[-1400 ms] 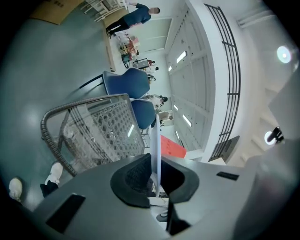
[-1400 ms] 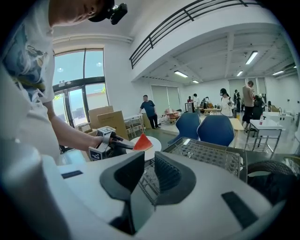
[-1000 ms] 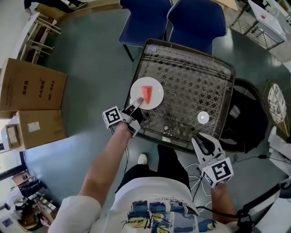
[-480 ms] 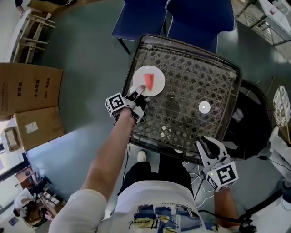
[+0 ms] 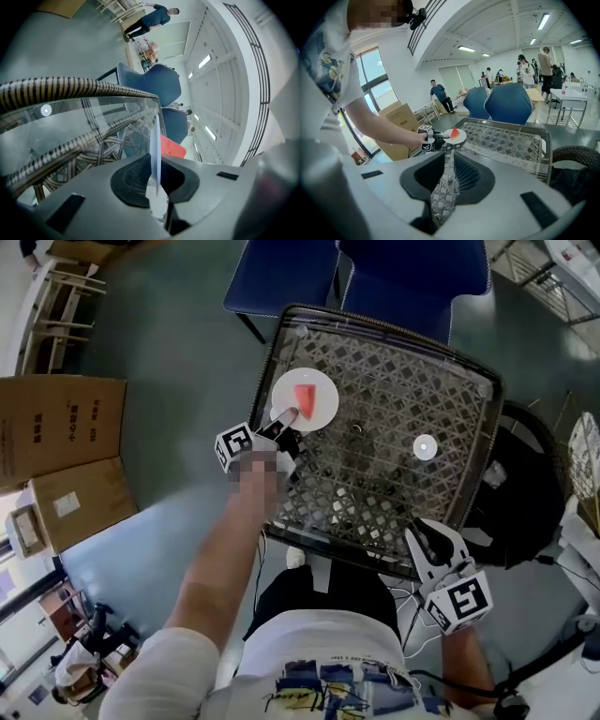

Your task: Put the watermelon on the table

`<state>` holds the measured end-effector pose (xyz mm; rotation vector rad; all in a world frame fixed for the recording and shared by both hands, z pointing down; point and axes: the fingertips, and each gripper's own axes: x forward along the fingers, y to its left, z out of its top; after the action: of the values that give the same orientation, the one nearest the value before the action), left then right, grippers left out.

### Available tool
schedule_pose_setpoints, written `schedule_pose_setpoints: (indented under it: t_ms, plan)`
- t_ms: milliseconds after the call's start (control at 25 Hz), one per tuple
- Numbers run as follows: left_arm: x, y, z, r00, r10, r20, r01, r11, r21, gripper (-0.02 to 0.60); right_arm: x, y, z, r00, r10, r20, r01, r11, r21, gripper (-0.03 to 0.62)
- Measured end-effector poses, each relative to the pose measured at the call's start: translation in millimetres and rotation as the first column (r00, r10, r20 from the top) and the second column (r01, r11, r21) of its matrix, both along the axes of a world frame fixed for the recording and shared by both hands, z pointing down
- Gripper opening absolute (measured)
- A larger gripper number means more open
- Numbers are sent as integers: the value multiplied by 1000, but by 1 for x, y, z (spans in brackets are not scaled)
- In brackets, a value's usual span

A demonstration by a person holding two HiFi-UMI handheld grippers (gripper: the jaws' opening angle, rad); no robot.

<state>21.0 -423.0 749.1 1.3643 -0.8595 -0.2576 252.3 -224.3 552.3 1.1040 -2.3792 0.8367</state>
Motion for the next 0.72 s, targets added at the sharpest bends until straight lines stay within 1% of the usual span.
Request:
schedule_pose_setpoints:
  t_ms: [80,120,200,320,440,560,720]
  plan:
    - [1,-1,2,1000,10,29,-10,1000,-17,26,0,-4,1,1000,0,4,0,1000,-3,51]
    - [1,-1,4,998,19,54,-18,999,-28,26,0,-5,2,1000,1,8,-1,1000,-6,51]
    - [1,0,8,993,50,107,-45,998,-50,26,-2,-7,2,1000,3,14,-3,1000,-11,51]
    - [2,2,11,981,110,158,-99,992,-79,26,-6,-11,2,1000,3,19,-3,1000,-9,51]
    - [2,5,14,962,166,219,-149,985,-93,34,-10,-11,3,1000,2,24,-2,1000,-8,51]
    - [1,6,14,942,200,269,-181,979,-93,43,-13,-9,2,1000,1,23,-1,1000,-7,51]
    - [0,6,12,906,250,341,-227,968,-109,61,-16,-7,0,1000,-1,23,1,1000,-5,51]
